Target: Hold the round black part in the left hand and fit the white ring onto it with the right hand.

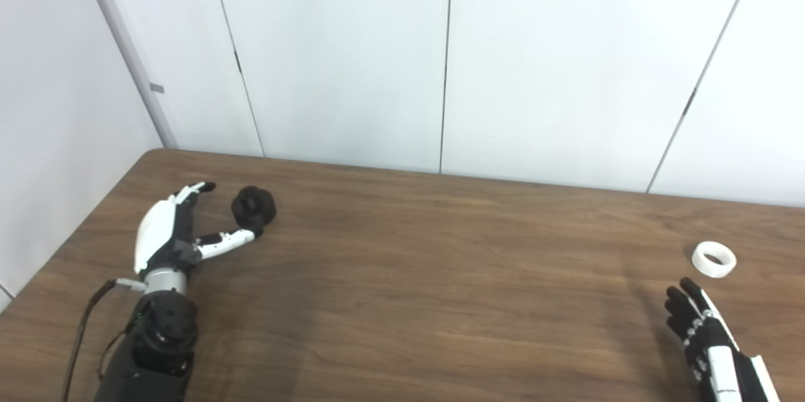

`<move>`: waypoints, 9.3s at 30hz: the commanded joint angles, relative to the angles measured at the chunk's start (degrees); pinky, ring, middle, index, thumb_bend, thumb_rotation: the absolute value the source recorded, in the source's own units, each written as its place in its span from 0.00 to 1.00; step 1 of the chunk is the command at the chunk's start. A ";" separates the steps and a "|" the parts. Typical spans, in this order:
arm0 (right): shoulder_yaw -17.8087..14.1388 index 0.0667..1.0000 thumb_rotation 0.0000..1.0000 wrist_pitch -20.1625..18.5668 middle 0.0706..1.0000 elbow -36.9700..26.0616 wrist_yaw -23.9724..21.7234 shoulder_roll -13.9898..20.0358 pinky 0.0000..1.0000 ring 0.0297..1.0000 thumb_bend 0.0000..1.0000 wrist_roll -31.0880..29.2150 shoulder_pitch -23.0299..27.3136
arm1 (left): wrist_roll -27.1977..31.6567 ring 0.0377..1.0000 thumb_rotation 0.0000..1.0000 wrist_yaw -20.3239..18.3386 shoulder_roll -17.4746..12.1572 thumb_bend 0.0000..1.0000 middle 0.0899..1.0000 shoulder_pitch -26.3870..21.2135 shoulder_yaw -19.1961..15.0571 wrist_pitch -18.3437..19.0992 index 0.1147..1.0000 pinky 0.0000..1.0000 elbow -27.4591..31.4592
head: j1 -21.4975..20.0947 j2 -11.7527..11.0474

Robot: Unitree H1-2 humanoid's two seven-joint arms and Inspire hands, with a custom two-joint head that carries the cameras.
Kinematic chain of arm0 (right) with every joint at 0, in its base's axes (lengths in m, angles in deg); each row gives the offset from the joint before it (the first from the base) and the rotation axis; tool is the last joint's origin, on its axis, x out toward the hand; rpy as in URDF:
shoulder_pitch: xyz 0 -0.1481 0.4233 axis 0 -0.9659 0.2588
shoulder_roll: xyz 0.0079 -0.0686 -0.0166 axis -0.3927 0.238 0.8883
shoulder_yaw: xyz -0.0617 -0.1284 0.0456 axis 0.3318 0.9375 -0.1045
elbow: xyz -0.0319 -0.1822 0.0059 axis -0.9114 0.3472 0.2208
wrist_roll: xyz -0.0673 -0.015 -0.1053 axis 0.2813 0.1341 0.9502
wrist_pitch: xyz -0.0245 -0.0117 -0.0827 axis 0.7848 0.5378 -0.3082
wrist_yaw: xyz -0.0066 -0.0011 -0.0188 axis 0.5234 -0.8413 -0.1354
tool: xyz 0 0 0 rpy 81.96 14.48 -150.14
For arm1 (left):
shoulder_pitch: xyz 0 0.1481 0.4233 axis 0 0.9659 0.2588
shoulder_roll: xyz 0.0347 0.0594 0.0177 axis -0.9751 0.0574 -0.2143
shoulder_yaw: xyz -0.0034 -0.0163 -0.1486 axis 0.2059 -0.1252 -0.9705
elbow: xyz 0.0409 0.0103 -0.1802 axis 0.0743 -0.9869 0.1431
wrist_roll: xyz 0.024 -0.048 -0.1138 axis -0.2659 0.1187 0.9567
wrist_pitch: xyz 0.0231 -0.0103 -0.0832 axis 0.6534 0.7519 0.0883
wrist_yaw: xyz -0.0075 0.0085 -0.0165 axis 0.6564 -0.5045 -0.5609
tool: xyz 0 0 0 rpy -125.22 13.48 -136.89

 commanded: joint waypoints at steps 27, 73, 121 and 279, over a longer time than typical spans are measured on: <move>0.53 0.92 0.97 1.28 0.90 1.45 0.53 -1.66 0.93 0.92 0.56 0.31 -1.91 | -4.22 1.00 0.34 -0.30 -5.94 0.97 0.95 -11.16 8.04 3.50 0.79 1.00 -13.02 | -0.43 0.13; 0.69 0.93 0.98 1.16 0.89 0.49 0.23 -1.63 0.95 0.90 0.54 0.16 -2.53 | -2.46 0.99 0.29 -0.98 -5.72 0.94 0.92 -12.69 9.83 3.38 0.77 1.00 -13.29 | -0.41 0.74; 0.62 0.93 1.00 -0.52 0.89 0.13 0.11 -1.52 0.95 0.91 0.59 -0.85 -2.67 | -1.78 0.92 0.05 -1.01 -5.76 0.52 0.77 -11.56 9.58 3.93 0.42 0.98 -10.91 | -0.13 0.92; 9.31 0.75 0.32 -31.59 0.94 20.63 -3.85 21.91 0.99 1.00 0.79 39.69 37.20 | -22.16 0.87 0.05 -4.48 8.33 0.52 0.77 20.97 23.93 -22.16 0.42 1.00 17.36 | -30.84 7.31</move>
